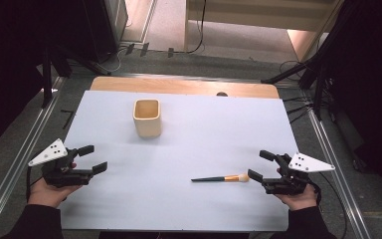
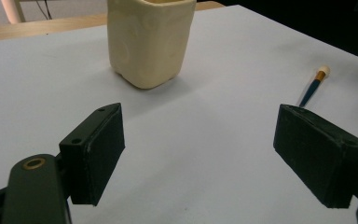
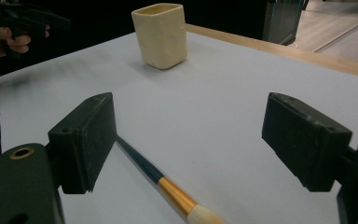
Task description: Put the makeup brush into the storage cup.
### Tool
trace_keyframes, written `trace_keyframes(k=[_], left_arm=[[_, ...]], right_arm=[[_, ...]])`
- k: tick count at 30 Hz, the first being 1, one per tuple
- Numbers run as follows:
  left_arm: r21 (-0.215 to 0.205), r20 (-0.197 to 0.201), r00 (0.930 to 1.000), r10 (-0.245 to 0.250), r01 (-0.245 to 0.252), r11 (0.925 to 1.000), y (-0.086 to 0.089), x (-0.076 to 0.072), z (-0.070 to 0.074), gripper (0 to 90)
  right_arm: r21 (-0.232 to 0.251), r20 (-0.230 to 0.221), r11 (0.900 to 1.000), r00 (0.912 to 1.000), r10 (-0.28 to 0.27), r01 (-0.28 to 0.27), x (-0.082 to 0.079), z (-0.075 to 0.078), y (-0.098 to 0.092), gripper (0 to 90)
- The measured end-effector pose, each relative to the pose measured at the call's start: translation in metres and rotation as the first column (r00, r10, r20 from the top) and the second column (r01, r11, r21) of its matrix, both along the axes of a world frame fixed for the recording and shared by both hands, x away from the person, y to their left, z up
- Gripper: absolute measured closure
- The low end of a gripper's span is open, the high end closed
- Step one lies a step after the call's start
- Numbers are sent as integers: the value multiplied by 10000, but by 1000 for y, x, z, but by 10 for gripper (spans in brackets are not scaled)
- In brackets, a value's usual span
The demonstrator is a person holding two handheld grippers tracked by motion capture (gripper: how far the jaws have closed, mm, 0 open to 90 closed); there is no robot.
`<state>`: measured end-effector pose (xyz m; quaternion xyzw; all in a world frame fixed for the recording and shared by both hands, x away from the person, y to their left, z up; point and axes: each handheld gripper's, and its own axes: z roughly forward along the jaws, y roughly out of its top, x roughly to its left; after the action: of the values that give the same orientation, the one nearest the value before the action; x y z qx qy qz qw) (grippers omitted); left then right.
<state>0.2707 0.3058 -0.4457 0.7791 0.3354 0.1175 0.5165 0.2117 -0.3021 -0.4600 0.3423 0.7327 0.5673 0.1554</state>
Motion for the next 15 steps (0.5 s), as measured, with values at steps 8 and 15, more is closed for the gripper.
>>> trace_keyframes(k=[8,15], left_arm=[[-42,56,10000,62,-61,10000,1,0,0,174],[-26,69,9999,76,-76,10000,1,0,1,175]], right_arm=[[38,83,10000,10000,-18,17,0,0,0,186],[0,104,10000,9999,-36,36,0,1,0,186]])
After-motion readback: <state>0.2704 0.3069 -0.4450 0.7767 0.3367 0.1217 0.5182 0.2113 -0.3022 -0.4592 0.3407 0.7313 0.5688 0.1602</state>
